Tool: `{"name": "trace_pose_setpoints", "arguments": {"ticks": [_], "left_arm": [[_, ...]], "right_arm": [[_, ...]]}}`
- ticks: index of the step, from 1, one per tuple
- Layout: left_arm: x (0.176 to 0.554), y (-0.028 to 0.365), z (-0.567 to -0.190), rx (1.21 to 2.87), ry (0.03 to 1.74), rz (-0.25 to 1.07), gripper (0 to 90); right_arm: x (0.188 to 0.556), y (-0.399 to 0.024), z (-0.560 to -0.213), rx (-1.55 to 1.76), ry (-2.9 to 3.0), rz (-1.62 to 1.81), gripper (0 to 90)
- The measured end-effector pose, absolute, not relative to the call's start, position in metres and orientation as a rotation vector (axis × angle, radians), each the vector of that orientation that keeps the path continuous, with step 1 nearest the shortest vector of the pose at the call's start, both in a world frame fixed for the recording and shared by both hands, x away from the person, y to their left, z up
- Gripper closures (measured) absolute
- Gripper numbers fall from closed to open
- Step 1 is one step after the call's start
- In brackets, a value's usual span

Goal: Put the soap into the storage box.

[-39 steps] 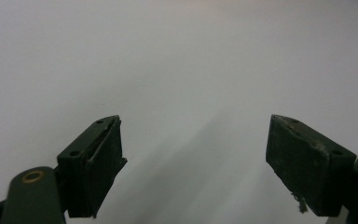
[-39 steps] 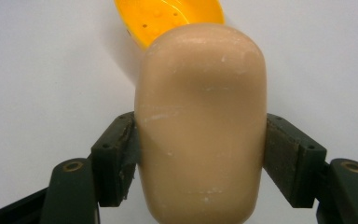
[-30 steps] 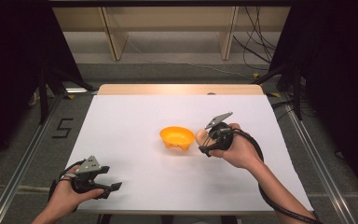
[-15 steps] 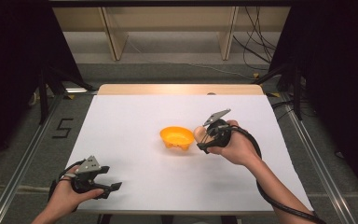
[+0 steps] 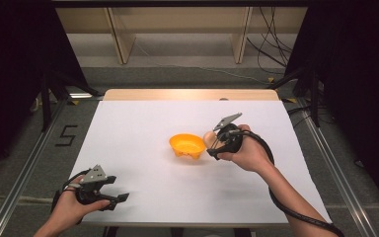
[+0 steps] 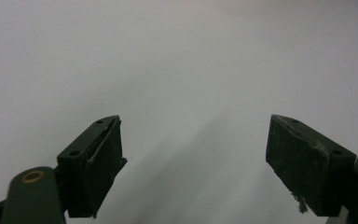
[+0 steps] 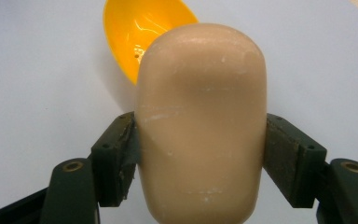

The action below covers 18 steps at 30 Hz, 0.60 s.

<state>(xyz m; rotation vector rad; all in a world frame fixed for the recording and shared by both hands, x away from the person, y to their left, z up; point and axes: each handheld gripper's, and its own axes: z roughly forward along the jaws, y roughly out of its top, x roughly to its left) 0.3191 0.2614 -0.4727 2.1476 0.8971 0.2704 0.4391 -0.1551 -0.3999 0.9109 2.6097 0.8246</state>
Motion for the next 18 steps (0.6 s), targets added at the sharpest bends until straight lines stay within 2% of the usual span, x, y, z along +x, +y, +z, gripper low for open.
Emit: {"name": "trace_pose_setpoints", "arguments": {"ticks": [18], "left_arm": [[0.3193, 0.2620, -0.4724, 2.146, 0.898, 0.279, 18.3]], "right_arm": [[0.4475, -0.1491, -0.3955, 0.888, 2.597, 0.830, 33.3]]}}
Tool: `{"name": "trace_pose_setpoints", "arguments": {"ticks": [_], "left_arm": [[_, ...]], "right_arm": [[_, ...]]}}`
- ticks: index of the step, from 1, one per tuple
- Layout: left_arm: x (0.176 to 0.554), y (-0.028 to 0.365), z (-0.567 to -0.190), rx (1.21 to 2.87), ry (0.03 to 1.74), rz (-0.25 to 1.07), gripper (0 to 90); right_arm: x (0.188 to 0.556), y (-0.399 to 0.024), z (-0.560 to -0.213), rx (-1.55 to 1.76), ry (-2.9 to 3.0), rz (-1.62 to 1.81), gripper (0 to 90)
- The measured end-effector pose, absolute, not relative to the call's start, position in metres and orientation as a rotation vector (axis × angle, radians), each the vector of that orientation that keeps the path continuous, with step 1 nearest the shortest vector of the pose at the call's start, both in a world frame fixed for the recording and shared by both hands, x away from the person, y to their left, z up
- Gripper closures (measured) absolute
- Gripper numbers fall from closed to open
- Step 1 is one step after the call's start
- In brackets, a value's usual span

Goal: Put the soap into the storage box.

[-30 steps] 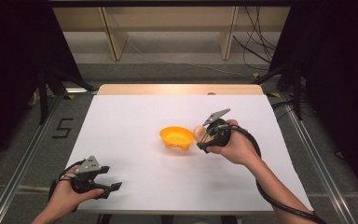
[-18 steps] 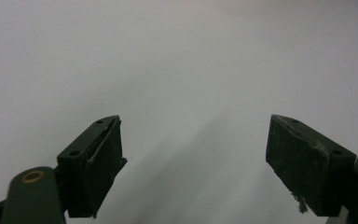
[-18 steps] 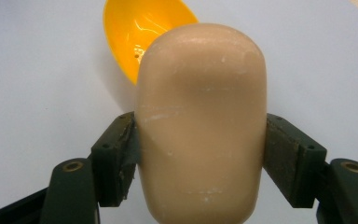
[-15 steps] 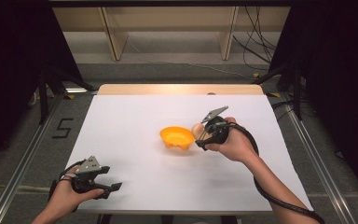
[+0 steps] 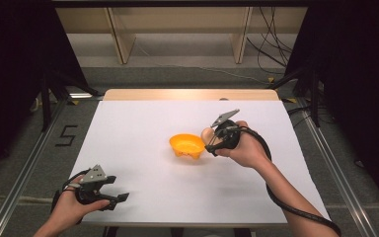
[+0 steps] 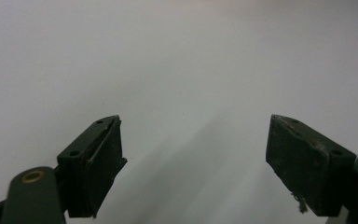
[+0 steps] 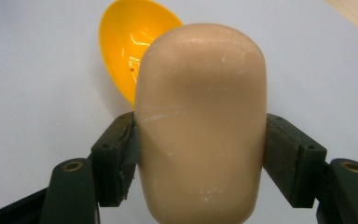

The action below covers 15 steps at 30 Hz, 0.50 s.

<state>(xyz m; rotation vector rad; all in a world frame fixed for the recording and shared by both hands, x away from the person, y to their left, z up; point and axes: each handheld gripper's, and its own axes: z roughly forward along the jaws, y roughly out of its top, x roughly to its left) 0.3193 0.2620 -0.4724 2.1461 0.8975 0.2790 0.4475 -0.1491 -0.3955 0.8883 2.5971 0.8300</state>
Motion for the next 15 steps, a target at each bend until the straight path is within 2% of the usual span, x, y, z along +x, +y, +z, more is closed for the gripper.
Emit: {"name": "trace_pose_setpoints", "arguments": {"ticks": [15], "left_arm": [[0.3194, 0.2624, -0.4717, 2.150, 0.894, 0.281, 18.3]], "right_arm": [[0.4523, -0.1437, -0.3951, 0.872, 2.594, 0.811, 33.3]]}}
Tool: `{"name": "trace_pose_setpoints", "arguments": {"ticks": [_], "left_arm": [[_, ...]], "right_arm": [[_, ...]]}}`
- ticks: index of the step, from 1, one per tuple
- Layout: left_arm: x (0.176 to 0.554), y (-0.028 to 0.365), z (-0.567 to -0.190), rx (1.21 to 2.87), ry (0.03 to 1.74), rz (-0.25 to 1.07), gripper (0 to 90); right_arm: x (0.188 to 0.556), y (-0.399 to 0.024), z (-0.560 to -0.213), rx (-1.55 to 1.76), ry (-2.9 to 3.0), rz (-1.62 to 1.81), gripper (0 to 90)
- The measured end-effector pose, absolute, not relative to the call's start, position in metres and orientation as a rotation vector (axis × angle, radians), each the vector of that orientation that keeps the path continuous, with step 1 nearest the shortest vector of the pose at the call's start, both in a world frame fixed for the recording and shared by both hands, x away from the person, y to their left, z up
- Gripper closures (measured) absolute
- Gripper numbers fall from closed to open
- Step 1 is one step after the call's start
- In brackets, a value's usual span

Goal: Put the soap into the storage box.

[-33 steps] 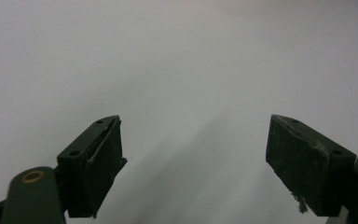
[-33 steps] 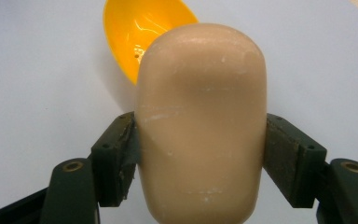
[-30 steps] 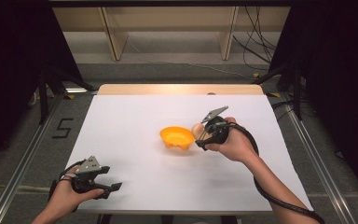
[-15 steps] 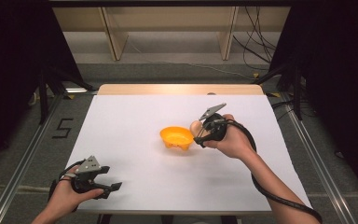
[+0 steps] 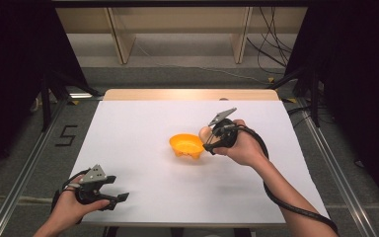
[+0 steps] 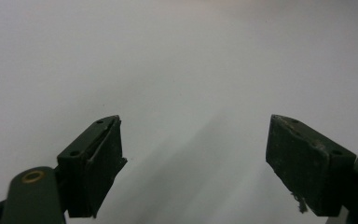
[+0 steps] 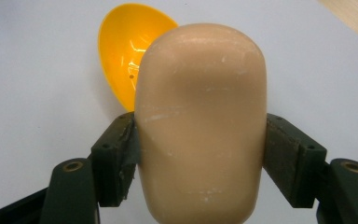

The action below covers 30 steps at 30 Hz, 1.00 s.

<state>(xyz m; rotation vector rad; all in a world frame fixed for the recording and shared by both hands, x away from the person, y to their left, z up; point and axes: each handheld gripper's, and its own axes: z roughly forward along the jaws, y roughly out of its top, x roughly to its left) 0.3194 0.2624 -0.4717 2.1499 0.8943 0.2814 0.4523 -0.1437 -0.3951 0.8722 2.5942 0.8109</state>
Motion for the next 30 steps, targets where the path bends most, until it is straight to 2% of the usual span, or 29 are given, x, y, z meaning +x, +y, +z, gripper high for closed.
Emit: {"name": "trace_pose_setpoints", "arguments": {"ticks": [30], "left_arm": [[0.319, 0.262, -0.472, 2.148, 0.892, 0.275, 18.3]], "right_arm": [[0.462, -0.129, -0.396, 0.824, 2.621, 0.818, 33.3]]}}
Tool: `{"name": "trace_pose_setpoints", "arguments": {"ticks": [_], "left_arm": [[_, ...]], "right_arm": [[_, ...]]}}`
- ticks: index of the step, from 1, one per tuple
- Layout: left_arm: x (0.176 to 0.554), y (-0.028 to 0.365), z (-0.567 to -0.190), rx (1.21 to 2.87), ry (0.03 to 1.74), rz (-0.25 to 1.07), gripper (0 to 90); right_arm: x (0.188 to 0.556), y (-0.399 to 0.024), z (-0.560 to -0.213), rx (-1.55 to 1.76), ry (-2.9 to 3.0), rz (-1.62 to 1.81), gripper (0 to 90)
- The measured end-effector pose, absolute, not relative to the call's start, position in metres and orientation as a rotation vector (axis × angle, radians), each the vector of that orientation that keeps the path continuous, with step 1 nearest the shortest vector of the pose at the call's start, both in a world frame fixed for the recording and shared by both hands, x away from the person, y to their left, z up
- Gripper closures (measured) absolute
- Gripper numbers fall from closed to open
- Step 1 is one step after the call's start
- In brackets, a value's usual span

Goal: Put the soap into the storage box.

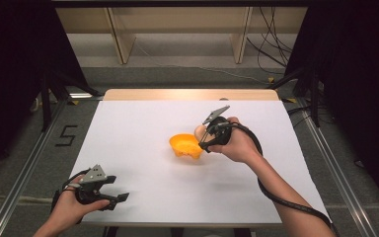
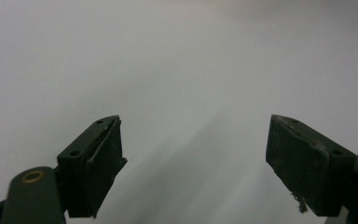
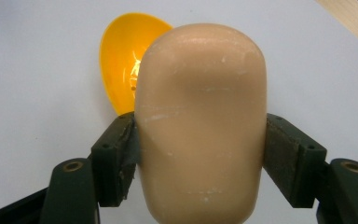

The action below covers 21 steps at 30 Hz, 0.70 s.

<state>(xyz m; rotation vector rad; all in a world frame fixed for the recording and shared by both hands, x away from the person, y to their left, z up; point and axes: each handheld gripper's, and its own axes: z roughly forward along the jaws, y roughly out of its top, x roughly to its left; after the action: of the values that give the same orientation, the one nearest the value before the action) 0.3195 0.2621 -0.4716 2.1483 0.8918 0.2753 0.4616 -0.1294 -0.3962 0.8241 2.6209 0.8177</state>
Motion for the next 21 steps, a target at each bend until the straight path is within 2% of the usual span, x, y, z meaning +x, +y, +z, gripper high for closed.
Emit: {"name": "trace_pose_setpoints", "arguments": {"ticks": [21], "left_arm": [[0.319, 0.261, -0.472, 2.140, 0.905, 0.263, 18.2]], "right_arm": [[0.468, -0.115, -0.395, 0.792, 2.643, 0.809, 33.3]]}}
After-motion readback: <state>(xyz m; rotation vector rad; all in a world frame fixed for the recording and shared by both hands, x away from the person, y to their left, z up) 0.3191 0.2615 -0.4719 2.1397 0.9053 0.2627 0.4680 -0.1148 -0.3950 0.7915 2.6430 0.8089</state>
